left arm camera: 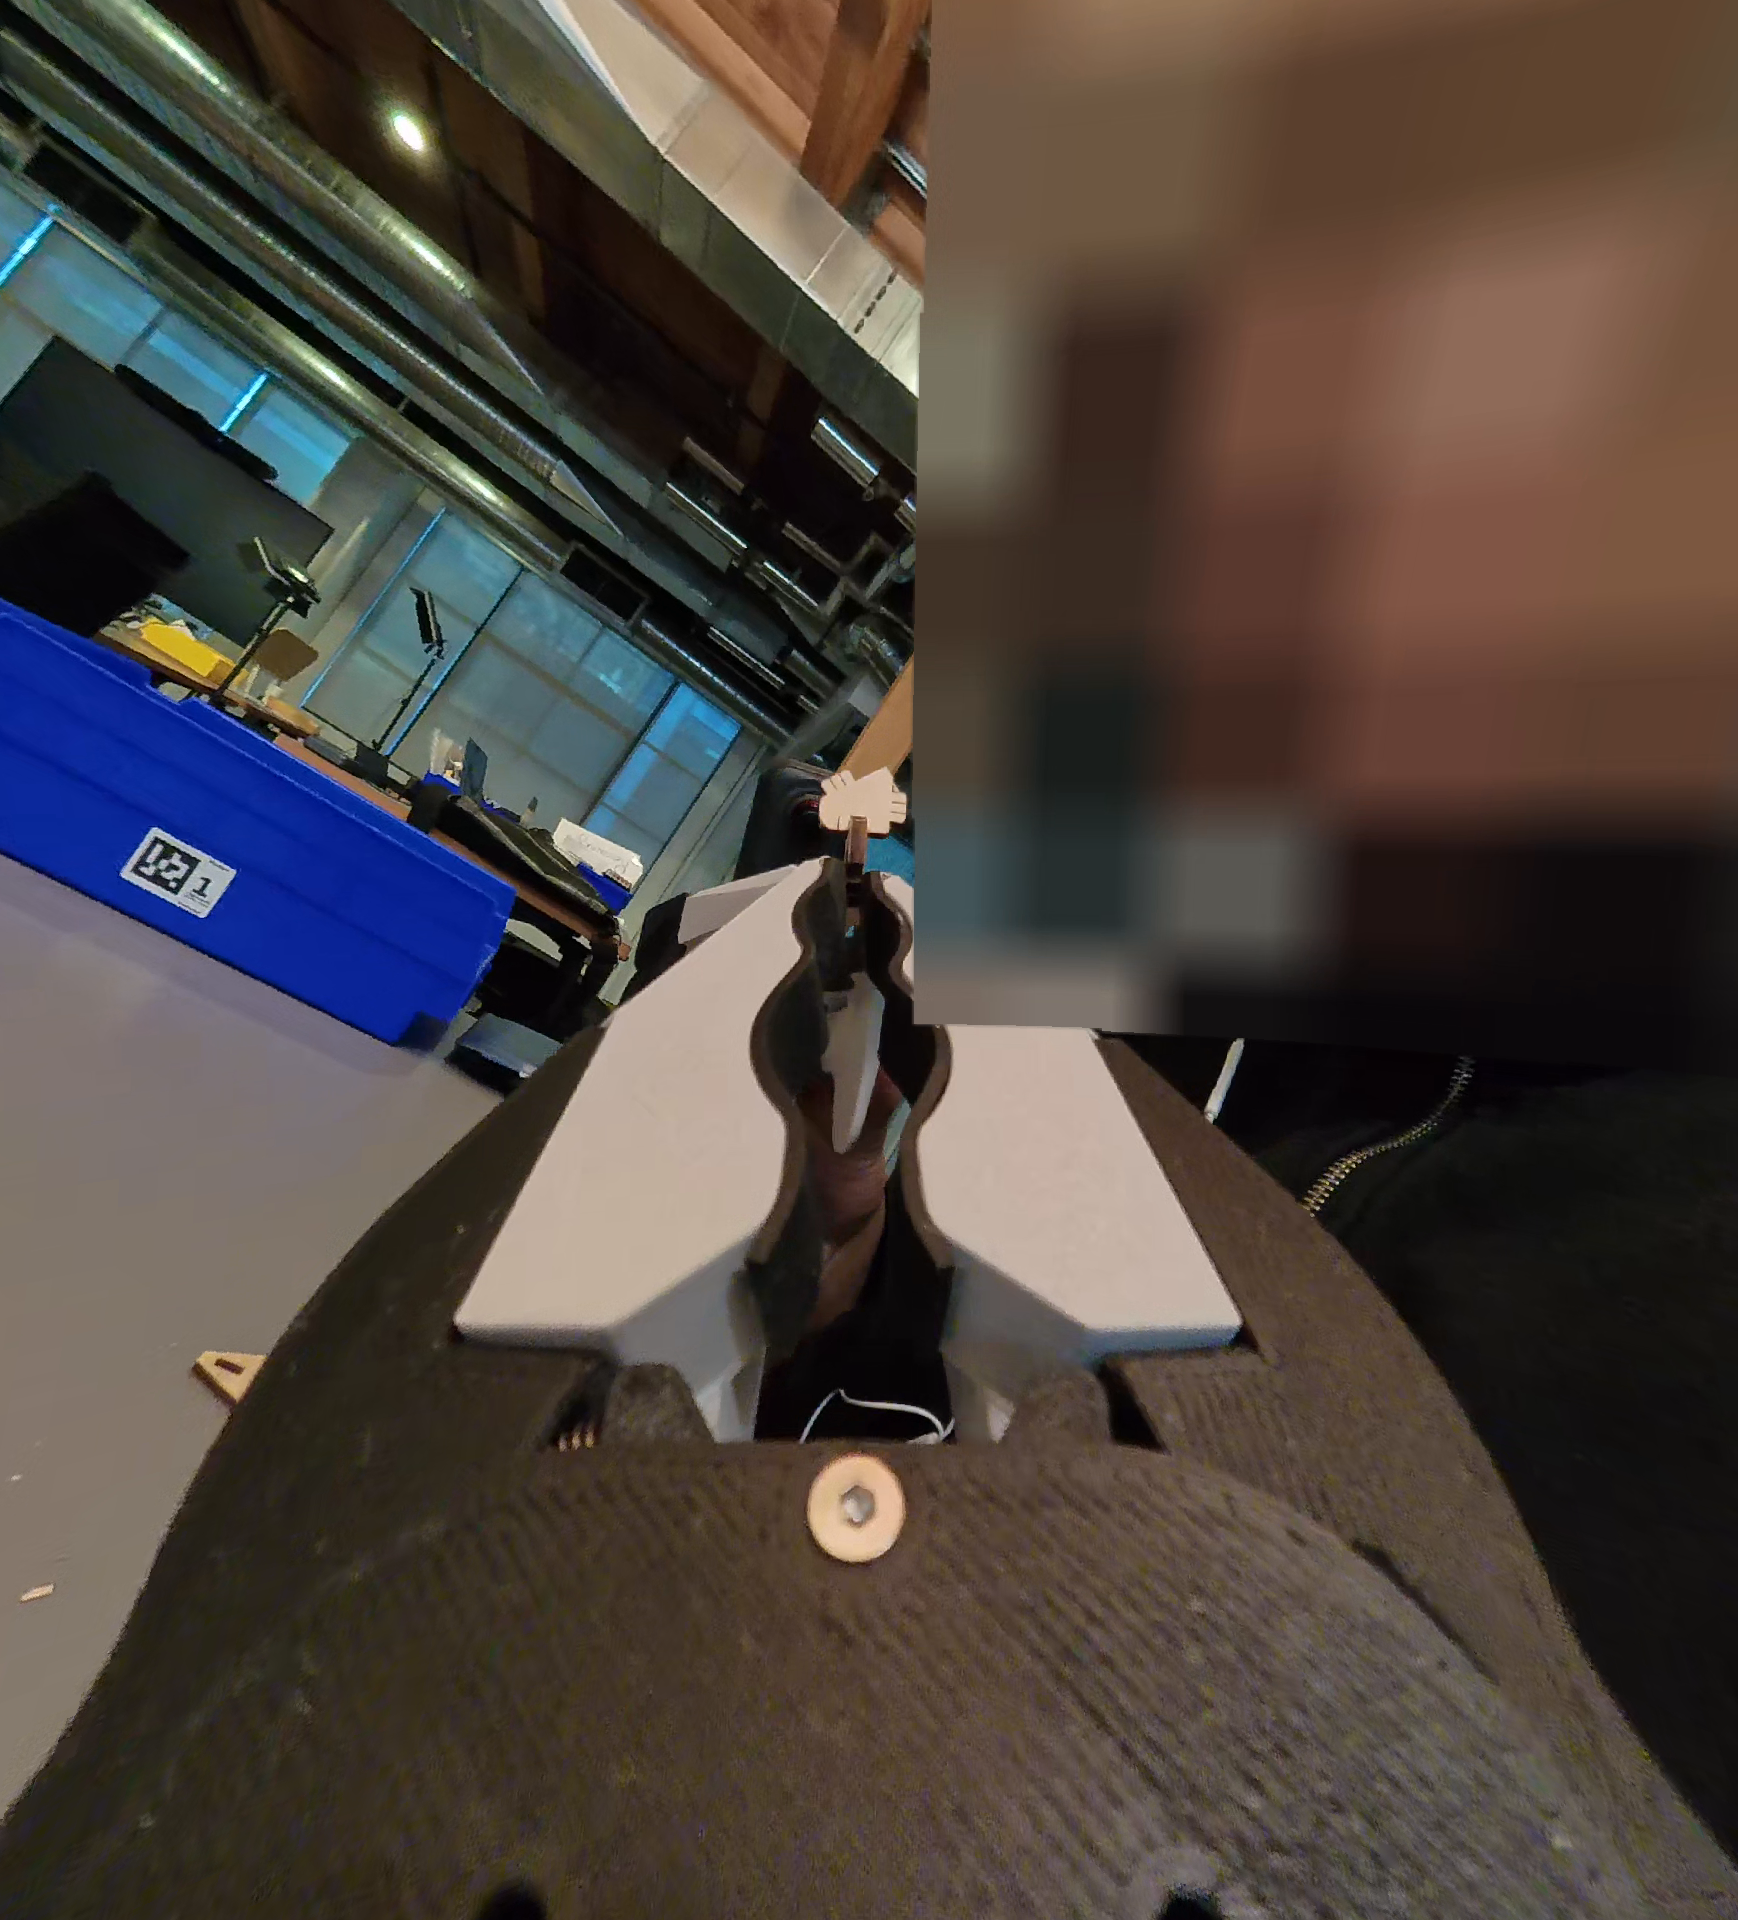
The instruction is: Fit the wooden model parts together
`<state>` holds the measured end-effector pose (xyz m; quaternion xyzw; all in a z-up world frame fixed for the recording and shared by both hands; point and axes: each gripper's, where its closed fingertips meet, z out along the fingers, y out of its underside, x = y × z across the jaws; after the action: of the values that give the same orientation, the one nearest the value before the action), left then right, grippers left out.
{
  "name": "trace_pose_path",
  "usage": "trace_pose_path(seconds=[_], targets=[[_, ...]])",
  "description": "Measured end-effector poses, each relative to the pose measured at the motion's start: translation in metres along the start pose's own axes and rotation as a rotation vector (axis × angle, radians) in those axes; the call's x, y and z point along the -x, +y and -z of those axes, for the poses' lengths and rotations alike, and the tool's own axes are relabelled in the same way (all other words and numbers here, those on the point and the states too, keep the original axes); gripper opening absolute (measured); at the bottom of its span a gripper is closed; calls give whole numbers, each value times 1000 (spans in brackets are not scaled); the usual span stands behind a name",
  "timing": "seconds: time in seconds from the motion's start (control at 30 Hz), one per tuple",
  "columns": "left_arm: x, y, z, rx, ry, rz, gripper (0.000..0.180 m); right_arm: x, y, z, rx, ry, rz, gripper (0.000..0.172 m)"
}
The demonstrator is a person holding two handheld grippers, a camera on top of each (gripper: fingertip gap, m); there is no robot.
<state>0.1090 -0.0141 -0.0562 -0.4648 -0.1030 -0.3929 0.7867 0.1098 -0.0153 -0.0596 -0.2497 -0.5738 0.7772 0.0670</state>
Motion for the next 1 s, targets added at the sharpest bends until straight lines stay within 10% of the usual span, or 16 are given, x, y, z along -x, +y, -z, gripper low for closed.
trace_pose_path(seconds=[0.37,0.7,1.0], targets=[[22,-4,11,41,-204,-123,1,-29,-1,31,-1,116,-6,47],[58,8,29,433,-754,-846,2,-41,-10,58,8,146,53,57],[77,36,38,809,-862,-1237,2,-52,25,48,204,214,80,32]])
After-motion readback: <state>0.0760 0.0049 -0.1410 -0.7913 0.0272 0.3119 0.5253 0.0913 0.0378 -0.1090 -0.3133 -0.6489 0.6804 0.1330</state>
